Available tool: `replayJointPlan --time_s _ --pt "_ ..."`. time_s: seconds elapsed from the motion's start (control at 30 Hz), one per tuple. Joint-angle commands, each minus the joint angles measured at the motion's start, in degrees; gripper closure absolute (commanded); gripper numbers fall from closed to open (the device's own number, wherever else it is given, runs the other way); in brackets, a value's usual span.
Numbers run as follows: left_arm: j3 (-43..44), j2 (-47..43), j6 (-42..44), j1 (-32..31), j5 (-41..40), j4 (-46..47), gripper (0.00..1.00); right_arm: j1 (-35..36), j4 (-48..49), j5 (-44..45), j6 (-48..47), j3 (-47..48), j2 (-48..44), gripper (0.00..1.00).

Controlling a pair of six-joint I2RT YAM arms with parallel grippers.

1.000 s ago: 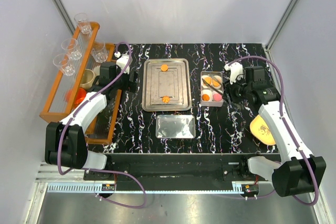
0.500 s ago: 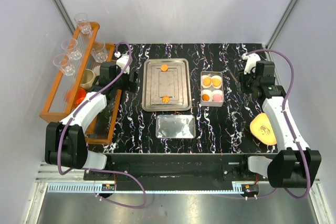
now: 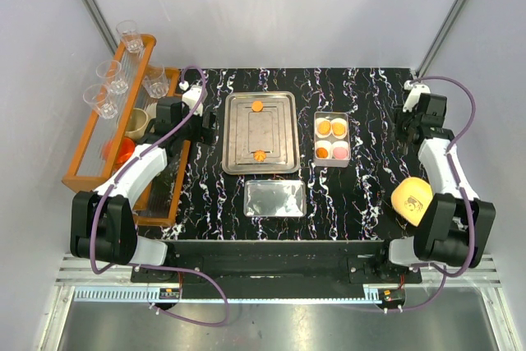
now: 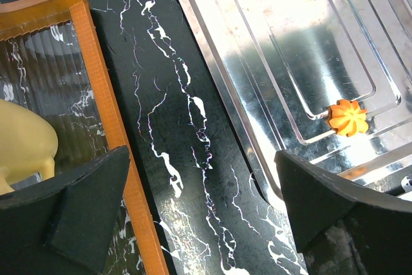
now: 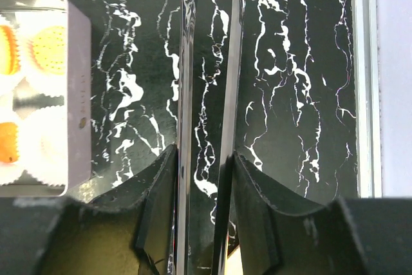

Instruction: Pack the cookies

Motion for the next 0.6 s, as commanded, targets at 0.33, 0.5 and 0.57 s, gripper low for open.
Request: replayJointPlan --time_s 0.33,0.5,0.57 --pt "2.3 0.0 0.1 -0.1 0.7 1.5 0.01 -2.2 12.7 -3.6 1.7 -0.1 13.6 0.57" --pt "2.3 0.2 0.1 -0.1 0.7 1.5 0.01 -2.2 13.8 -4.1 1.2 -0.5 16.3 0.57" --pt "2.3 0.3 0.2 -0.1 0.6 1.6 0.01 -2.2 13.8 -4.5 0.9 -0.8 17.5 0.55"
